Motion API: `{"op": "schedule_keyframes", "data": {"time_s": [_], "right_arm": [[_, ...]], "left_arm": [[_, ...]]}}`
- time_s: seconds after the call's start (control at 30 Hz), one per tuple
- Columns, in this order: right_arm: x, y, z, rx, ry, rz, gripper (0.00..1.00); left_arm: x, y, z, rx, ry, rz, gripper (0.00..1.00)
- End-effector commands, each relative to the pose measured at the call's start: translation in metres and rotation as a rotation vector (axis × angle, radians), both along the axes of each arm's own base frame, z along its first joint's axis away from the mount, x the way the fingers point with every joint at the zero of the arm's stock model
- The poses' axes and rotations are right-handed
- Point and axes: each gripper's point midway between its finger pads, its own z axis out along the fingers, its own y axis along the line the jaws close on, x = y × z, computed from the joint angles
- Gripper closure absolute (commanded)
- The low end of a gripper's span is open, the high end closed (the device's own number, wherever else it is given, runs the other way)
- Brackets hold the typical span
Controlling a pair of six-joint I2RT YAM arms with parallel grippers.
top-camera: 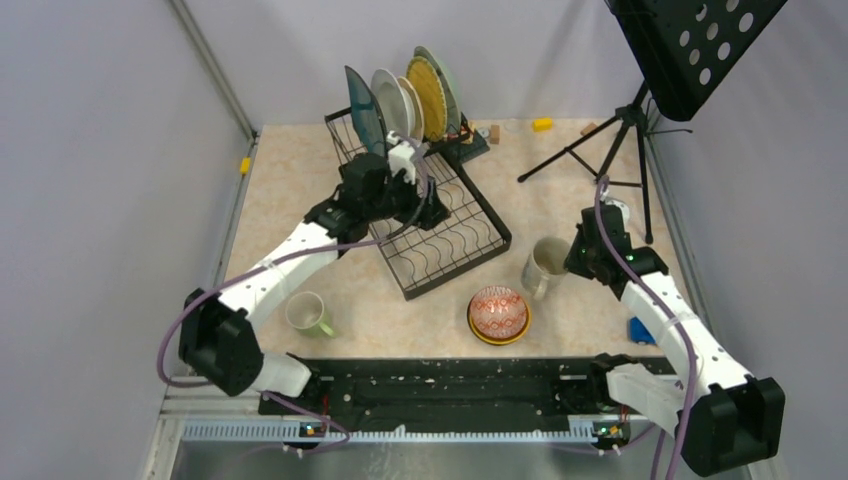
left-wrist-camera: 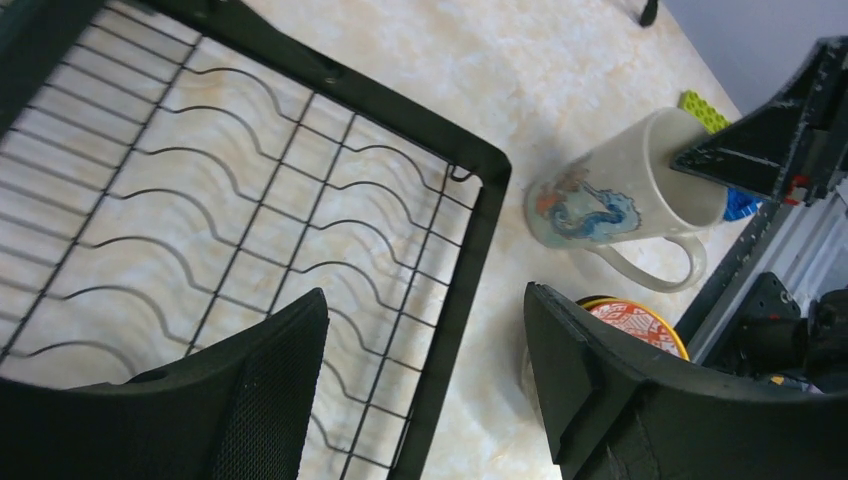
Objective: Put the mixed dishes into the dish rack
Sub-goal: Pick up the cup at the center of the board.
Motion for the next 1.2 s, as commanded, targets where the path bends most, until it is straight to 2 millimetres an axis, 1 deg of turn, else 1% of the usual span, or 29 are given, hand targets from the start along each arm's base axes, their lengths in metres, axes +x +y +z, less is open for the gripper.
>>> {"op": "schedule_keyframes", "data": {"time_s": [0.0,0.07,0.13,0.2,0.27,0.33,0.47,0.63,0.83,0.9,0.97,1.07,1.17], "right_arm": [[0.022,0.022,0.009,0.083,-0.058,0.062,0.92],[0.026,0.024,0.012,0.089,-0.074,0.067,0.95],[0.032,0.028,0.018,0.101,-0.103,0.076,1.00],[0.036,0.031,0.024,0.107,-0.126,0.082,1.00],[0.041,0.033,0.031,0.111,-0.147,0.085,1.00],[0.047,0.035,0.043,0.109,-0.179,0.083,1.00],[0.054,0.041,0.063,0.110,-0.233,0.088,1.00],[0.058,0.048,0.081,0.091,-0.282,0.092,1.00],[0.061,0.053,0.098,0.089,-0.342,0.089,1.00],[0.061,0.051,0.103,0.089,-0.357,0.068,1.00],[0.062,0.046,0.106,0.090,-0.364,0.021,1.00],[0.064,0.044,0.106,0.107,-0.352,-0.033,1.00],[0.070,0.052,0.108,0.139,-0.324,-0.036,1.00]], "left_arm": [[0.001,-0.033,0.008,0.023,-0.005,-0.087,0.24],[-0.001,-0.046,0.009,0.023,0.005,-0.120,0.24],[-0.001,-0.059,0.013,0.020,0.008,-0.145,0.24],[-0.003,-0.074,0.020,0.008,0.005,-0.175,0.24],[-0.003,-0.090,0.022,-0.006,0.018,-0.201,0.24],[-0.004,-0.104,0.024,-0.022,0.062,-0.229,0.24],[-0.003,-0.122,0.018,-0.029,0.135,-0.259,0.25],[-0.007,-0.136,0.014,-0.026,0.166,-0.285,0.26],[-0.017,-0.151,0.002,0.005,0.197,-0.318,0.28],[-0.021,-0.153,0.006,0.001,0.184,-0.320,0.30],[-0.026,-0.153,0.014,-0.020,0.138,-0.340,0.30],[-0.040,-0.150,0.026,-0.057,0.053,-0.396,0.29],[-0.054,-0.145,0.021,-0.030,-0.015,-0.448,0.28]]}}
